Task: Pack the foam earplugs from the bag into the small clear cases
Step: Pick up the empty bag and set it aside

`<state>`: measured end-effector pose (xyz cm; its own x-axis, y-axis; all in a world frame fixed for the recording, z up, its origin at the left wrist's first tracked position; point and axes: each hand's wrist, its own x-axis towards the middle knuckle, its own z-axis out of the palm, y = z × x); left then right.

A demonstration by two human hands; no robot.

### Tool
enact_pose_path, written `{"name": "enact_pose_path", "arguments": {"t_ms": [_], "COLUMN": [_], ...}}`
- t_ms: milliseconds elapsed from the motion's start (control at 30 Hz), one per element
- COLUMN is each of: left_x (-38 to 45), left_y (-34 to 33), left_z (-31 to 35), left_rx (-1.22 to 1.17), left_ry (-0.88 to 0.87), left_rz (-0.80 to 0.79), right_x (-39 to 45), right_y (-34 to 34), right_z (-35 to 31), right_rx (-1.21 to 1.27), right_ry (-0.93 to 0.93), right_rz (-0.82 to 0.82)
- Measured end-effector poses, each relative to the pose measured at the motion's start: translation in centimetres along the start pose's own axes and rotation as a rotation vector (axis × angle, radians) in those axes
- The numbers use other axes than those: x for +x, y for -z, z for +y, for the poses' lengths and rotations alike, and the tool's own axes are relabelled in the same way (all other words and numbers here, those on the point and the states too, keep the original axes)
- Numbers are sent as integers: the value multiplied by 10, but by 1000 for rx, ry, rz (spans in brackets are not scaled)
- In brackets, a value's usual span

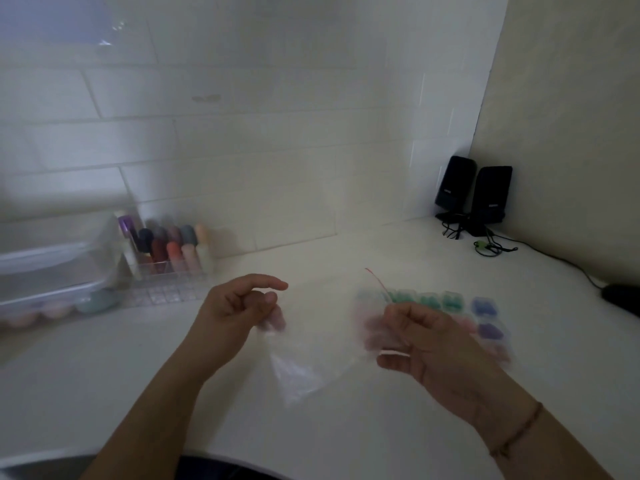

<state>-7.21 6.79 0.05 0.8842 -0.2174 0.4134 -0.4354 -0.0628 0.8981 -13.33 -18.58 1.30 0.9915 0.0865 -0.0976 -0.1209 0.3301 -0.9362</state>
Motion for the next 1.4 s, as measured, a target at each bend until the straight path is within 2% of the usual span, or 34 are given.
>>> {"name": "enact_pose_path", "arguments": {"t_ms": [100,167,267,467,700,867,1067,1167,1333,1400], "left_x": [2,8,19,32,30,26,22,20,31,33], "left_y": [11,6,-22,-53,-55,-63,-70,-77,-68,-62], "left_z": [4,12,29,36,36,43,45,43,37,32], "left_rx": [36,134,165,318,168,177,133,195,108,156], "left_ry": [163,245,252,162,116,88,50,-8,-5,1], "left_rz": [-212,-276,-212,-107,-177,-251,-278,-228,73,120], "right_x": [0,-2,-3,-8,-10,-6,0,1,0,-2], "right_y": [5,5,-2,-6,2,-5,-11,-11,6,13], "right_z": [-7,-12,-18,-25,-31,-35,-36,-34,-27,-30], "right_rx": [-215,-313,-452,-512,-581,-755,-761,-798,-728,-673], "right_ry": [107,141,167,137,92,204,249,229,150,177], "right_rz": [22,-2,-24,-70,-79,-29,11,22,-51,8]}}
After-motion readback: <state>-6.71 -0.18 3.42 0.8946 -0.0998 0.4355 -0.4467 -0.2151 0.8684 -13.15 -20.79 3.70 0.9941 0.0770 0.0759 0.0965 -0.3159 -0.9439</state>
